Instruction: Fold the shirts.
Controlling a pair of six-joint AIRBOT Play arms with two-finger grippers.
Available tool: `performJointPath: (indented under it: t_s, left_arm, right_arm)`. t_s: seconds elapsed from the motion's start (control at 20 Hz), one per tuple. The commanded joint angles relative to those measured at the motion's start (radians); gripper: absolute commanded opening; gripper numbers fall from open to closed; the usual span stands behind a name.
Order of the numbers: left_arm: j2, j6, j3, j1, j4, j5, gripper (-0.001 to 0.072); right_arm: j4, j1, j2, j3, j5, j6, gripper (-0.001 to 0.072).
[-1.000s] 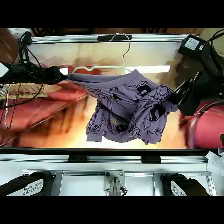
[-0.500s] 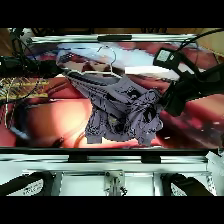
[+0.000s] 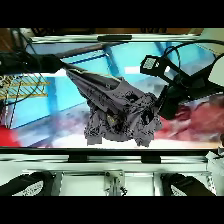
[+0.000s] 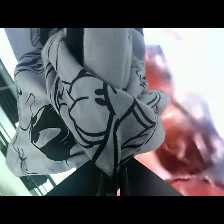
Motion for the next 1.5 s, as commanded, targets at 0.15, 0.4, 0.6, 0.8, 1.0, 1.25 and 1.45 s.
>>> performJointPath:
  t_s: [0.15,0.4,0.6,0.8,1.0,1.25,1.45]
  left_arm:
    - [0.079,-0.018,0.123,0.008,0.056,-0.083,0.006]
    - [0.067,-0.018,0.122,-0.216,0.001,0.103,0.006]
    - [0.058,-0.007,0.126,-0.314,0.173,0.057,0.006]
    - [0.071,-0.034,0.206,-0.222,0.406,-0.035,0.006]
    - [0.076,-0.034,0.277,-0.074,0.409,-0.035,0.006]
    - [0.057,0.004,0.276,-0.11,0.17,-0.03,0.0061]
    - [0.031,0.012,0.276,-0.31,0.17,-0.016,0.006]
  right_arm:
    - [-0.055,0.001,-0.027,0.0,-0.018,0.043,0.0072]
    - [-0.058,0.091,-0.09,0.0,-0.021,0.084,0.0072]
    - [-0.106,0.086,-0.096,0.0,0.001,0.108,0.0072]
    - [-0.125,0.057,-0.096,0.0,0.007,0.132,0.0072]
    - [-0.126,0.042,-0.096,0.0,0.014,0.122,0.0071]
    - [-0.124,0.047,-0.124,-0.001,0.029,0.135,0.0071]
    - [-0.08,0.047,-0.148,-0.001,0.009,0.14,0.0071]
